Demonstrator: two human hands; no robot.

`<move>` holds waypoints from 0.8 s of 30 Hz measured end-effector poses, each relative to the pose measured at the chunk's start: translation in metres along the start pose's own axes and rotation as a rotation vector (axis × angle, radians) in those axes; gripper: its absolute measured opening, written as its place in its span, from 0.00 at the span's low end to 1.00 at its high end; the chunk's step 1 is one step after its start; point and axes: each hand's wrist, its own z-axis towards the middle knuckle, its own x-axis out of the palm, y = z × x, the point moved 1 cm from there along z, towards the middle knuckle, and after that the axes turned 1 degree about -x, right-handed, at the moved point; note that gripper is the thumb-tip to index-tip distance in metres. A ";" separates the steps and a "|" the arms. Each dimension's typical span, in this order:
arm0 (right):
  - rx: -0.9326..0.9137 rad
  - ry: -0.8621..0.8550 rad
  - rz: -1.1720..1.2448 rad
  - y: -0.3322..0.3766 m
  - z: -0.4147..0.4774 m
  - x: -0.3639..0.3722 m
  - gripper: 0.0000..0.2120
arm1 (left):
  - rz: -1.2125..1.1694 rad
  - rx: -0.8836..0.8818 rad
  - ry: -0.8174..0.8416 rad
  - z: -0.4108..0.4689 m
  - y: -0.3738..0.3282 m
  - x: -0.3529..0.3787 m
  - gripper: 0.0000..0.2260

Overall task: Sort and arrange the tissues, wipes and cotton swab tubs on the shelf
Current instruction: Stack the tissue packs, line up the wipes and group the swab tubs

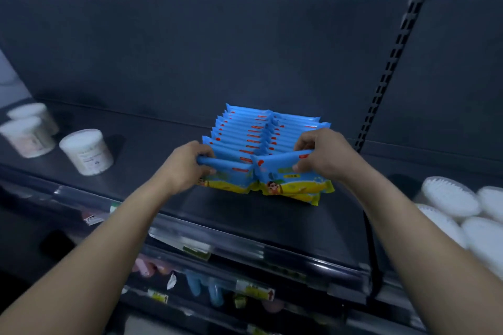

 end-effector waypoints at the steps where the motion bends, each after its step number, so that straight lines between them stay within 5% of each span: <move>1: 0.025 -0.021 0.003 0.000 -0.001 0.004 0.11 | 0.005 0.011 0.010 0.004 0.004 0.002 0.07; 12: 0.316 -0.203 -0.247 0.009 -0.015 0.053 0.11 | 0.017 0.224 0.014 0.027 0.033 0.008 0.09; 20: 0.324 -0.222 -0.423 0.009 -0.015 0.061 0.15 | 0.275 0.274 -0.034 0.034 0.030 0.019 0.22; 24: 0.302 -0.203 -0.446 0.009 -0.010 0.061 0.16 | 0.219 0.249 -0.073 0.031 0.026 0.027 0.28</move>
